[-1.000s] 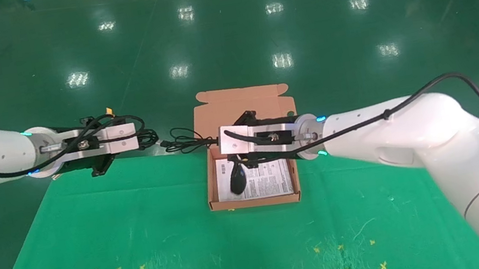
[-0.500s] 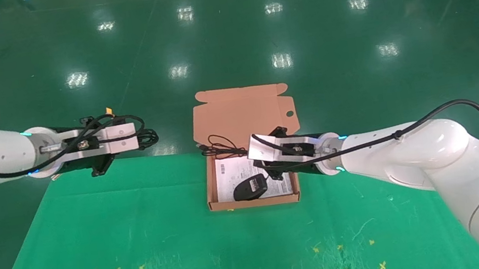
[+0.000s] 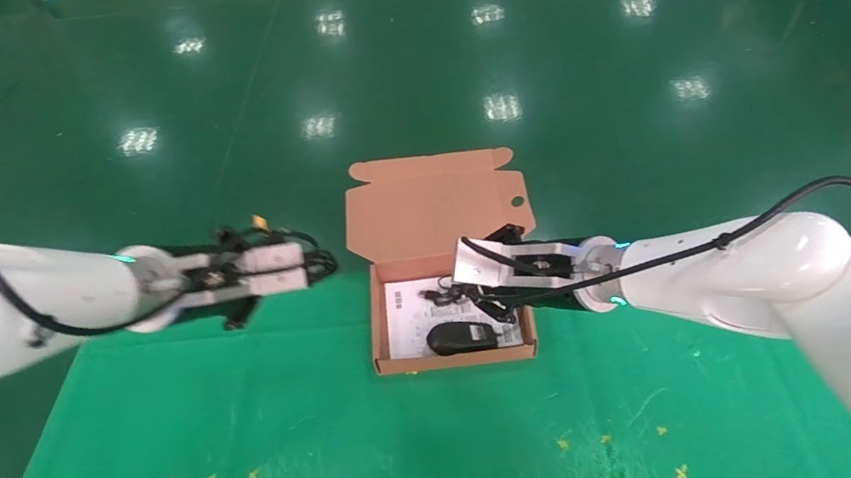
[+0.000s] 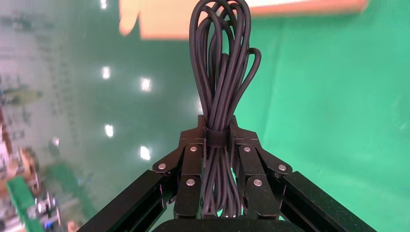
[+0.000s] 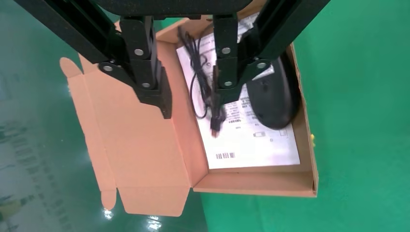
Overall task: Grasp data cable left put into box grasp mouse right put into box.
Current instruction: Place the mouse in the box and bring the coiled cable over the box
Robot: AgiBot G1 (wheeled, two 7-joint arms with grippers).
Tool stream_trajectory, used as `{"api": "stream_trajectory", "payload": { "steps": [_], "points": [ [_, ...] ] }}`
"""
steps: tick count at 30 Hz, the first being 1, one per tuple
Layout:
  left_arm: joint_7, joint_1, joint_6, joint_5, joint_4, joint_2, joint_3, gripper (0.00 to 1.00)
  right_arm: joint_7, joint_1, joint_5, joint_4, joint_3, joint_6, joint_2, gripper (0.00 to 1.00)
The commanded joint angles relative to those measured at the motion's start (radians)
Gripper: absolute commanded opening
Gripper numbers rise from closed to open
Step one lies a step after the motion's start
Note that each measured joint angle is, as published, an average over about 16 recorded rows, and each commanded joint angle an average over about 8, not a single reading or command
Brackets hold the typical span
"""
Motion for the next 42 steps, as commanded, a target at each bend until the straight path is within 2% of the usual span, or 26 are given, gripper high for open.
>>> {"api": "stream_trajectory", "payload": {
  "steps": [1,7,12,17,22,30,42],
  "points": [
    [0.012,0.008,-0.012,-0.004,0.009,0.022,0.007,0.00,0.005,0.002,-0.001,0.004,-0.003,-0.003,0.008,1.00],
    [0.088,0.035,-0.110,-0.045,0.119,0.132,0.024,0.00,0.021,0.016,-0.006,0.069,0.006,-0.011,0.120,1.00],
    [0.172,0.057,-0.208,-0.106,0.221,0.208,0.050,0.00,0.066,0.021,-0.023,0.171,0.004,-0.027,0.227,1.00],
    [0.228,0.069,-0.289,-0.199,0.258,0.231,0.120,0.00,0.150,0.013,-0.052,0.306,-0.007,-0.036,0.323,1.00],
    [0.238,0.065,-0.360,-0.279,0.269,0.236,0.221,0.01,0.252,-0.003,-0.096,0.447,-0.024,-0.027,0.403,1.00],
    [0.210,0.049,-0.426,-0.336,0.299,0.242,0.309,1.00,0.337,-0.019,-0.146,0.573,-0.041,-0.008,0.465,1.00],
    [0.213,0.049,-0.419,-0.332,0.291,0.236,0.303,1.00,0.331,-0.019,-0.143,0.562,-0.040,-0.006,0.459,1.00]
  ]
}}
